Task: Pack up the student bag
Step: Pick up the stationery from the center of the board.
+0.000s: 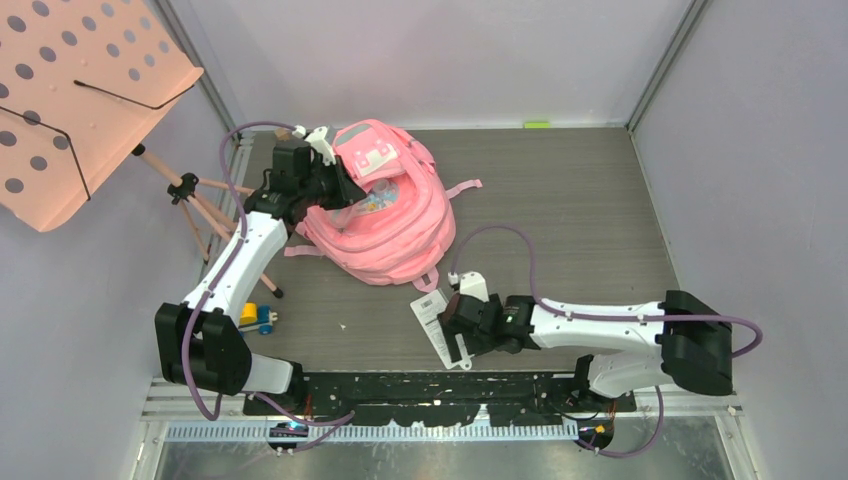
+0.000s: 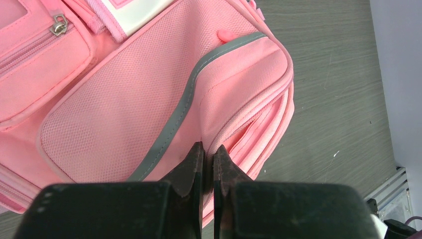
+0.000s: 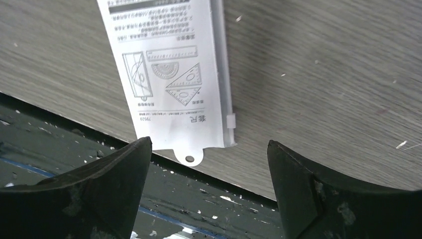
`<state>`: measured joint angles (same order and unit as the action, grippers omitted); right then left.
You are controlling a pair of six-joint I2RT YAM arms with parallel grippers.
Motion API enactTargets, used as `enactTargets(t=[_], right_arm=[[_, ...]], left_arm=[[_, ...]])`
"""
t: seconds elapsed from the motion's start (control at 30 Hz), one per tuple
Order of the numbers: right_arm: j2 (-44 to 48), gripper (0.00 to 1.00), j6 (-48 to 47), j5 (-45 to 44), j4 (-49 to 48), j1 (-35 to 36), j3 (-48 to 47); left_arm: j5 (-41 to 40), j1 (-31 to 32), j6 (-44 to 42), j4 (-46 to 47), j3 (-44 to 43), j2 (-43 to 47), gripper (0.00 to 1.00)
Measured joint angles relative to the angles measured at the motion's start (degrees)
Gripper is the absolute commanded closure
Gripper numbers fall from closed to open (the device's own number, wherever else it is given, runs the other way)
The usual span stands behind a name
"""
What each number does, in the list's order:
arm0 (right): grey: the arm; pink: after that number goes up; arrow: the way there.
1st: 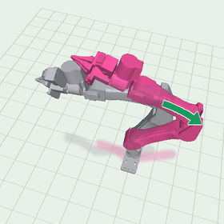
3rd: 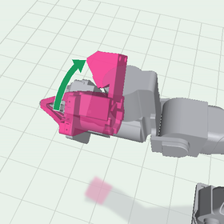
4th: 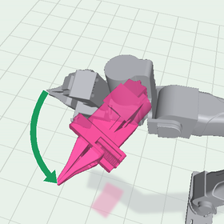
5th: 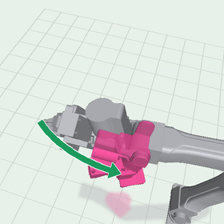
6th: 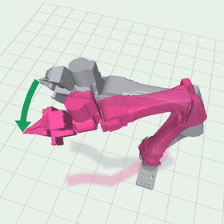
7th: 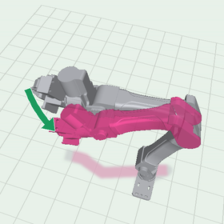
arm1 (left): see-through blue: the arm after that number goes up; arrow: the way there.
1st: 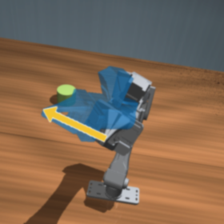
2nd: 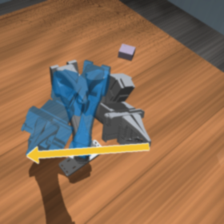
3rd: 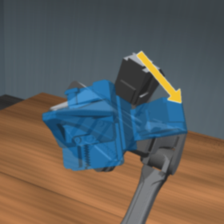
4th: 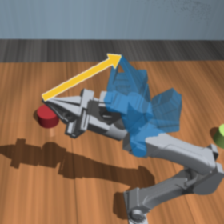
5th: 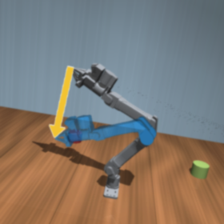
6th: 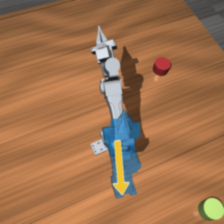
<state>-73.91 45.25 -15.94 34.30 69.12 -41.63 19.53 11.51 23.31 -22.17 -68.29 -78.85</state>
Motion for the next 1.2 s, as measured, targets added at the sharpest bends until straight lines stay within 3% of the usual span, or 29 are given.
enactTargets(t=[0.3, 0.53, 0.6, 0.7, 0.97, 1.1, 1.2], right_arm=[[-8.0, 0.09, -2.0, -1.2, -1.6, 6.6, -3.6], [-15.3, 0.20, -4.8, -1.2, -3.4, 6.9, -7.2], [-15.7, 0.26, -4.9, -1.5, -3.2, 6.9, -7.5], [-15.7, 0.48, -4.7, -1.7, -3.1, 6.9, -7.4], [-17.1, 0.86, -2.8, -2.1, -4.3, 7.1, -8.0], [-17.2, 0.98, -2.2, -1.7, -4.3, 7.3, -8.3], [-17.0, 1.00, -2.0, -1.9, -3.0, 7.3, -8.9]], left_arm=[[0.0, 0.0, 0.0, 0.0, 0.0, -0.1, 1.00], [0.0, 0.0, 0.0, 0.0, 0.0, -0.3, 1.00], [0.0, 0.0, 0.0, 0.0, 0.0, -0.3, 1.00], [0.0, 0.0, 0.0, 0.0, 0.0, -0.3, 1.00], [0.0, 0.0, 0.0, 0.0, 0.0, -0.3, 1.00], [0.0, 0.0, 0.0, 0.0, 0.0, -0.3, 1.00], [0.0, 0.0, 0.0, 0.0, 0.0, -0.4, 1.00]])
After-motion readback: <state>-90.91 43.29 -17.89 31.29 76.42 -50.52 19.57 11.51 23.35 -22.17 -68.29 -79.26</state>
